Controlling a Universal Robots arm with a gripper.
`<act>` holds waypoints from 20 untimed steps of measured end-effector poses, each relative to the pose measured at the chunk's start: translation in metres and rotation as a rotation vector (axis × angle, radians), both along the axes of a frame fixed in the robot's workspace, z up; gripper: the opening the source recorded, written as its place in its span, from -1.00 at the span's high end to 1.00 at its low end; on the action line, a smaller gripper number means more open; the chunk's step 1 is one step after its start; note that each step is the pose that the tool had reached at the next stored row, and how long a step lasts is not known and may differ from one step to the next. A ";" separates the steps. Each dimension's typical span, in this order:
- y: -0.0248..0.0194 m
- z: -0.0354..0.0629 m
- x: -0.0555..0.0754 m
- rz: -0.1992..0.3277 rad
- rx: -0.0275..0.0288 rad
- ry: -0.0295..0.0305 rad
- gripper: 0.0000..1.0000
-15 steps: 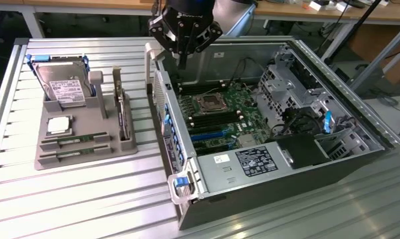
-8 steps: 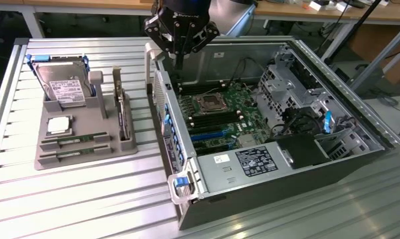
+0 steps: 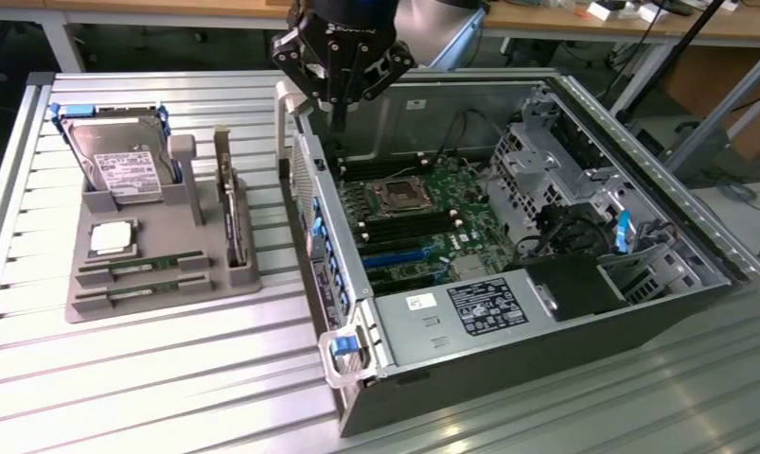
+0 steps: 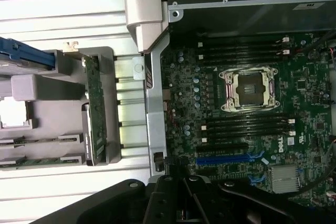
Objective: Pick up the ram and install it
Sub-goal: 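Reach for the ram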
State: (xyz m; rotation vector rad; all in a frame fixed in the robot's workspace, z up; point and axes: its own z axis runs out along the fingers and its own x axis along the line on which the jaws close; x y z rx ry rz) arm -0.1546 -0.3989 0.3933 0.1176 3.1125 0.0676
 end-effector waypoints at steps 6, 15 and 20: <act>0.0000 0.0000 -0.003 0.000 0.0000 0.0000 0.80; 0.0000 0.0000 -0.013 0.000 0.0000 0.0000 0.80; 0.0000 0.0000 -0.022 0.000 0.0000 0.0000 0.80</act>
